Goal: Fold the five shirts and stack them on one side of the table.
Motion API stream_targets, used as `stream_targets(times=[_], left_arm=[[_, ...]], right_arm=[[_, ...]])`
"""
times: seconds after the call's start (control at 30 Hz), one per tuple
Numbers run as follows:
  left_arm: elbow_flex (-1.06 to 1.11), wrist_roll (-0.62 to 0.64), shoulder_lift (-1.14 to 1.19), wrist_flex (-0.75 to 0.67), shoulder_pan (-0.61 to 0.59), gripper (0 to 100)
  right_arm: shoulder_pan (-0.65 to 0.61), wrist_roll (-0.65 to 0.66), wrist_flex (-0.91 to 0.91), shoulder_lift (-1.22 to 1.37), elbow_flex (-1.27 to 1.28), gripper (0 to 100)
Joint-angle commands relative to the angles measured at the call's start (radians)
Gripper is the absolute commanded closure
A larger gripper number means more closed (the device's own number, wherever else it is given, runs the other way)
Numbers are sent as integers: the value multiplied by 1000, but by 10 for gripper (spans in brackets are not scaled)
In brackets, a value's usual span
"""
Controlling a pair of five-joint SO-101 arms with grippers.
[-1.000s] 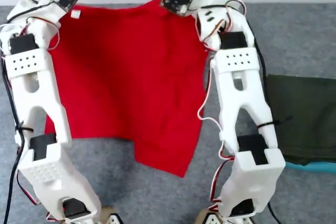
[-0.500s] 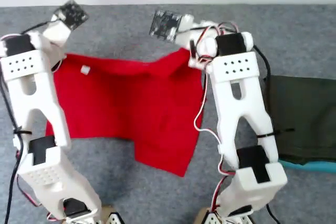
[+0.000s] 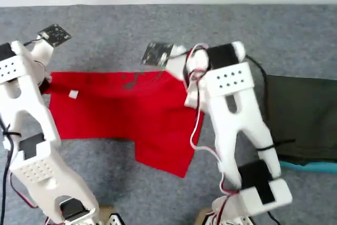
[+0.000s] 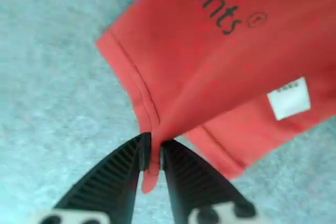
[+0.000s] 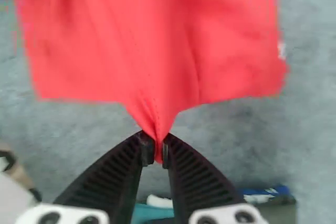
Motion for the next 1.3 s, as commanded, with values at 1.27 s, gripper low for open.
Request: stream_targets(times=[1.27], left_arm=[[27,-40,-276,118,-44,889]], right_arm=[[-180,-307,-58,-242,344,826]])
